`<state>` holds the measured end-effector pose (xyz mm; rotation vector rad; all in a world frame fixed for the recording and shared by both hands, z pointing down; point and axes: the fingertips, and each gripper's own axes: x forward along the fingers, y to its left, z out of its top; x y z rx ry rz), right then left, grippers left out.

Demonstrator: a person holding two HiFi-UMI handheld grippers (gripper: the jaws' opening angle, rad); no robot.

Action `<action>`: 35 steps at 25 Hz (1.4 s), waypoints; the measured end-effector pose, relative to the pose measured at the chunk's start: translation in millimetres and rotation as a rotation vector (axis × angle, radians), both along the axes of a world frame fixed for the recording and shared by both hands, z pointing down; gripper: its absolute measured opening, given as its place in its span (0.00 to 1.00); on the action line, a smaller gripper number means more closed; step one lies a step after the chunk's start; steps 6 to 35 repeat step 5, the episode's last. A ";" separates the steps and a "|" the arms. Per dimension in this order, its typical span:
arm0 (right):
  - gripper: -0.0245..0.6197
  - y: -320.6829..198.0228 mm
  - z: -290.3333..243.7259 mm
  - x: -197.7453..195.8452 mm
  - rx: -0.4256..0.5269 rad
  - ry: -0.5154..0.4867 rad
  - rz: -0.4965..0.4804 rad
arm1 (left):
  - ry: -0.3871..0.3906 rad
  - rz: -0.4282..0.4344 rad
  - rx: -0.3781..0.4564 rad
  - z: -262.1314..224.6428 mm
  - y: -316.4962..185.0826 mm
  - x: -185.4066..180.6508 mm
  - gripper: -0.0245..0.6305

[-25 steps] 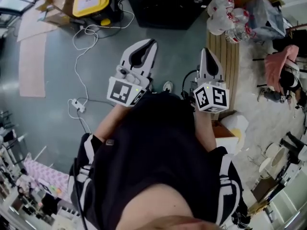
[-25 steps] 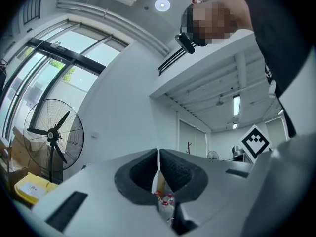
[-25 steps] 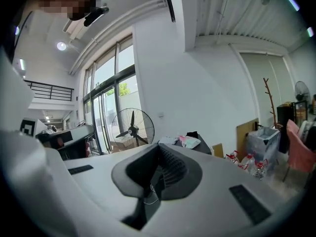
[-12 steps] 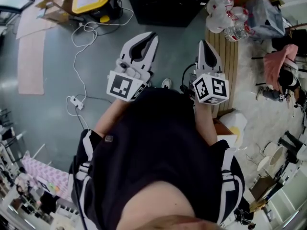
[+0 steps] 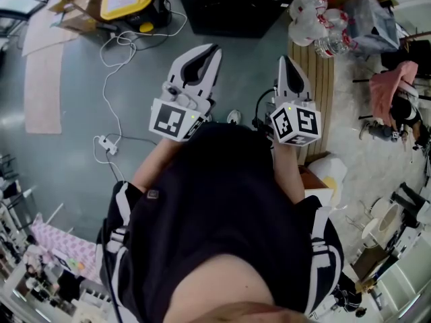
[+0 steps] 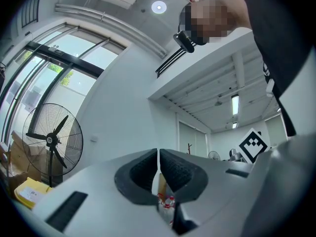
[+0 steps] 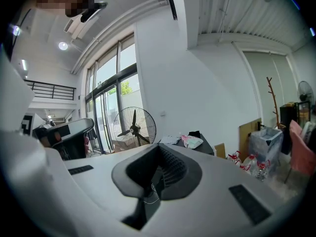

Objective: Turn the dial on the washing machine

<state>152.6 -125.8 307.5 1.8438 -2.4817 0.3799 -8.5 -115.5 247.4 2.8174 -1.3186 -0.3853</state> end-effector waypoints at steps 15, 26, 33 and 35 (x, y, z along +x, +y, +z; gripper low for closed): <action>0.08 -1.6 2.4 0.5 -0.001 0.000 -0.001 | -0.006 0.004 0.002 3.6 -1.7 1.9 0.09; 0.08 -1.6 2.4 0.5 -0.001 0.000 -0.001 | -0.006 0.004 0.002 3.6 -1.7 1.9 0.09; 0.08 -1.6 2.4 0.5 -0.001 0.000 -0.001 | -0.006 0.004 0.002 3.6 -1.7 1.9 0.09; 0.08 -1.6 2.4 0.5 -0.001 0.000 -0.001 | -0.006 0.004 0.002 3.6 -1.7 1.9 0.09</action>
